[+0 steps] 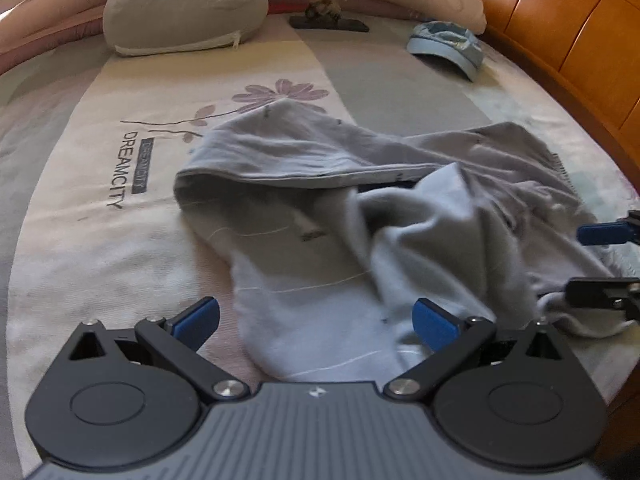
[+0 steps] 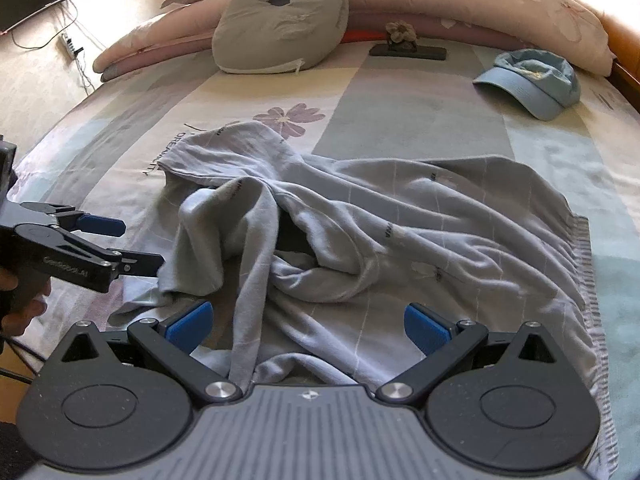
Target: Fold clothes
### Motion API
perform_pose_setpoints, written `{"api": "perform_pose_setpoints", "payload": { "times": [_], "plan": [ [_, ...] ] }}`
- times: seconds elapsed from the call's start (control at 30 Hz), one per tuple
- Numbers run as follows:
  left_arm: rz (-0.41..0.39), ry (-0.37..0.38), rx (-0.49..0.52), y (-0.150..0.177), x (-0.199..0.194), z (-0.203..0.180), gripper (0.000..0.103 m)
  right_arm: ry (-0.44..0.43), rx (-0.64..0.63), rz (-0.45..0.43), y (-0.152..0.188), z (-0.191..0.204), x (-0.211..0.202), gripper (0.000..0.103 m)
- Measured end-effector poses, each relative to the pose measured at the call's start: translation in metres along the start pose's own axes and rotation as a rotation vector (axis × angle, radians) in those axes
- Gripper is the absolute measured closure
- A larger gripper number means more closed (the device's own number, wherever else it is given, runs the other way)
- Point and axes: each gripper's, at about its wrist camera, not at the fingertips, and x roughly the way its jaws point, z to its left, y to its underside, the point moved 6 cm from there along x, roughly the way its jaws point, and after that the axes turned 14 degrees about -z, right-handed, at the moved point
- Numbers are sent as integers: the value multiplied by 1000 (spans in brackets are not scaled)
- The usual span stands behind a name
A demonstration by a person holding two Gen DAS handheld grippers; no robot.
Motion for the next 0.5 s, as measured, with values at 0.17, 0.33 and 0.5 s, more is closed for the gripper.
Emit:
{"api": "perform_pose_setpoints", "payload": {
  "times": [0.17,0.33,0.5],
  "plan": [
    [12,20,50,7,2,-22,1,-21,-13,0,-3,6,2,0],
    [-25,0,35,1,-5,-17,1,-104,-12,-9,-9,24,1,0],
    [-28,-139,12,0,-16,22,1,-187,-11,-19,-15,42,0,0]
  ]
}}
